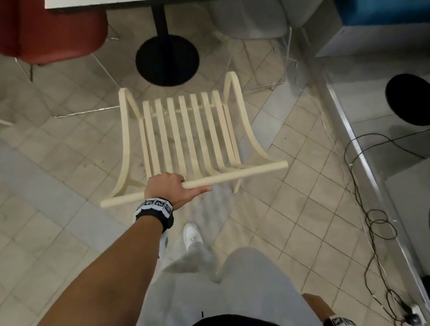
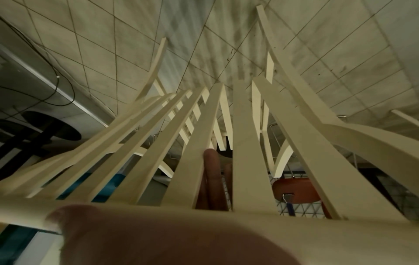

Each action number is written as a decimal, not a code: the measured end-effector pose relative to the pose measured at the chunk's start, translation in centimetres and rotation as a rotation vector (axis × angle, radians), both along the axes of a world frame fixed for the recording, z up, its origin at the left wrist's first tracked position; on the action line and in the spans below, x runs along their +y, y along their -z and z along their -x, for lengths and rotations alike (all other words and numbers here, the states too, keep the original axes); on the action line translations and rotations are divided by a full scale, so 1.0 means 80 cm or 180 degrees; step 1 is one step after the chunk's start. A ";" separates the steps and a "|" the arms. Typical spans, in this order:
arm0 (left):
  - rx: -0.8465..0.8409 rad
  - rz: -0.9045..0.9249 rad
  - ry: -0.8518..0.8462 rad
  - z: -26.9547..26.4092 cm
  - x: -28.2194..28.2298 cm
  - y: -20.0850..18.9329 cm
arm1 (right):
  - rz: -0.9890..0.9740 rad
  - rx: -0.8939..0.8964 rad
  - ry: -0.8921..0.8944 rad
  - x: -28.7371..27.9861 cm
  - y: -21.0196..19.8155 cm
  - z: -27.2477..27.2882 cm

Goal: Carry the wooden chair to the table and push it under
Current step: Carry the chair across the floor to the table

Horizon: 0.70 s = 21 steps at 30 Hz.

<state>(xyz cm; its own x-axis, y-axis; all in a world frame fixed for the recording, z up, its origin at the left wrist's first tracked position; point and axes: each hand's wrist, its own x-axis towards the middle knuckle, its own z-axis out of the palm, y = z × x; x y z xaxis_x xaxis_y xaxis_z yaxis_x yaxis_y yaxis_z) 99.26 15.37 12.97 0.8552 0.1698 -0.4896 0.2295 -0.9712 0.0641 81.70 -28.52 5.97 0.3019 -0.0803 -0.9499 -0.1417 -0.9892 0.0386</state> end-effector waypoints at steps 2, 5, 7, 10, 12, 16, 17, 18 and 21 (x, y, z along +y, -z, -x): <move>0.0003 -0.0016 0.0084 -0.024 0.015 0.001 | 0.0099 -0.0021 0.0157 0.016 -0.002 -0.019; 0.0019 -0.0023 0.0154 -0.056 0.033 0.003 | 0.0055 -0.0021 0.0237 0.029 0.005 -0.044; -0.0003 -0.0018 0.0153 -0.078 0.043 0.004 | 0.0015 0.0060 0.0306 0.019 0.030 -0.058; -0.0002 -0.0065 0.0145 -0.108 0.056 0.005 | 0.0065 0.0076 0.0346 0.042 0.008 -0.102; 0.0000 -0.0074 0.0105 -0.129 0.062 0.007 | 0.0073 -0.0030 0.0511 0.064 -0.023 -0.138; 0.0034 -0.0100 0.0042 -0.171 0.075 0.009 | -0.0018 -0.0114 0.0652 0.066 -0.031 -0.208; 0.0041 -0.0119 0.0042 -0.182 0.079 0.010 | -0.0035 -0.0111 0.0631 0.064 -0.028 -0.224; 0.0048 -0.0123 0.0038 -0.192 0.082 0.010 | -0.0054 -0.0076 0.0620 0.060 -0.024 -0.240; 0.0132 -0.0049 0.0002 -0.223 0.093 0.011 | -0.0132 -0.0186 0.0410 0.049 -0.019 -0.290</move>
<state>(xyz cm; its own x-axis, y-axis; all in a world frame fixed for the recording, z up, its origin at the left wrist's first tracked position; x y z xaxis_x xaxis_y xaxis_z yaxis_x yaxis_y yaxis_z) 117.12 22.82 12.06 0.8344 0.1770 -0.5219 0.2309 -0.9722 0.0395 104.89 -24.61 7.46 0.3464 -0.0831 -0.9344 -0.2683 -0.9632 -0.0138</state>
